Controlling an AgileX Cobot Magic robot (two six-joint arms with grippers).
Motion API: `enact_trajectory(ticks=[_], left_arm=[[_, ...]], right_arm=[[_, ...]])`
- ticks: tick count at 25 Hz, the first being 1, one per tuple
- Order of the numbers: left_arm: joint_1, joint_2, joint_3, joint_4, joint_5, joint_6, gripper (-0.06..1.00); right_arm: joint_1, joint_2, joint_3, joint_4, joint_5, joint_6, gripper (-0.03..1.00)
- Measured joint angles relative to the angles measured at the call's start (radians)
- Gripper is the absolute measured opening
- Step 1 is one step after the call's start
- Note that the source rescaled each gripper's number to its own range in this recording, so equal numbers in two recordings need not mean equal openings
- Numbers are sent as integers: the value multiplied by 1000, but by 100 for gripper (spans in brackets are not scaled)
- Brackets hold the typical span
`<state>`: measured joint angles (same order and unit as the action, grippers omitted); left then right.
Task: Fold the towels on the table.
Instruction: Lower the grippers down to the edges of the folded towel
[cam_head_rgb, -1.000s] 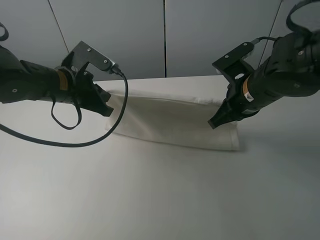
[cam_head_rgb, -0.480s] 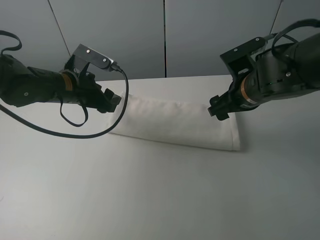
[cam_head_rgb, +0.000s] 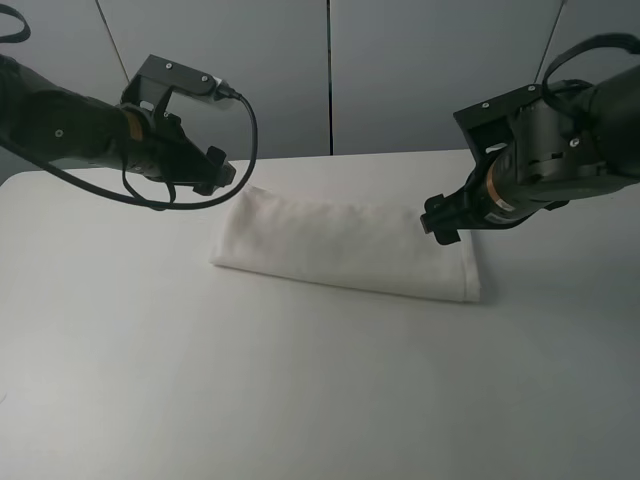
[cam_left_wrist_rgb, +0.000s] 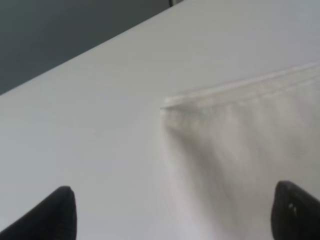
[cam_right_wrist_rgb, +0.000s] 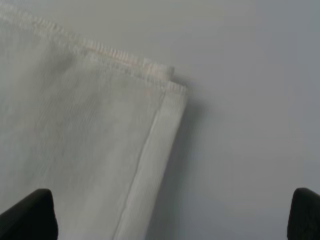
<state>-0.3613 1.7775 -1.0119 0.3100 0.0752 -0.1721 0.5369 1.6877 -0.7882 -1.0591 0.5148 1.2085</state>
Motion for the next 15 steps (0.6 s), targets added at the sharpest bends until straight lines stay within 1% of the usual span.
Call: enact_trajectory(ticks=[2, 4, 6, 7, 10, 11, 13, 15], left_arm=[[2, 18, -55, -18, 100, -2, 99], [2, 47, -112, -30, 192, -2, 99], [2, 81, -170, -58, 279, 2, 99], [2, 103, -197, -80, 319, 14, 99], [2, 167, -271, -151, 415, 53, 99], [2, 190, -291, -172, 438, 59, 99], [6, 232, -337, -213, 479, 63, 99], [14, 279, -381, -255, 526, 65, 99]], right_arm=[[0, 0, -26, 98, 6, -83, 99], [-19, 0, -64, 246, 23, -194, 99], [-54, 0, -110, 394, 50, -343, 99], [-76, 0, -127, 476, 67, -418, 99], [-136, 0, -168, 664, 102, -597, 99], [-153, 0, -174, 711, 111, -639, 99], [-176, 0, -177, 766, 130, -692, 99], [-184, 0, -177, 796, 162, -725, 99]])
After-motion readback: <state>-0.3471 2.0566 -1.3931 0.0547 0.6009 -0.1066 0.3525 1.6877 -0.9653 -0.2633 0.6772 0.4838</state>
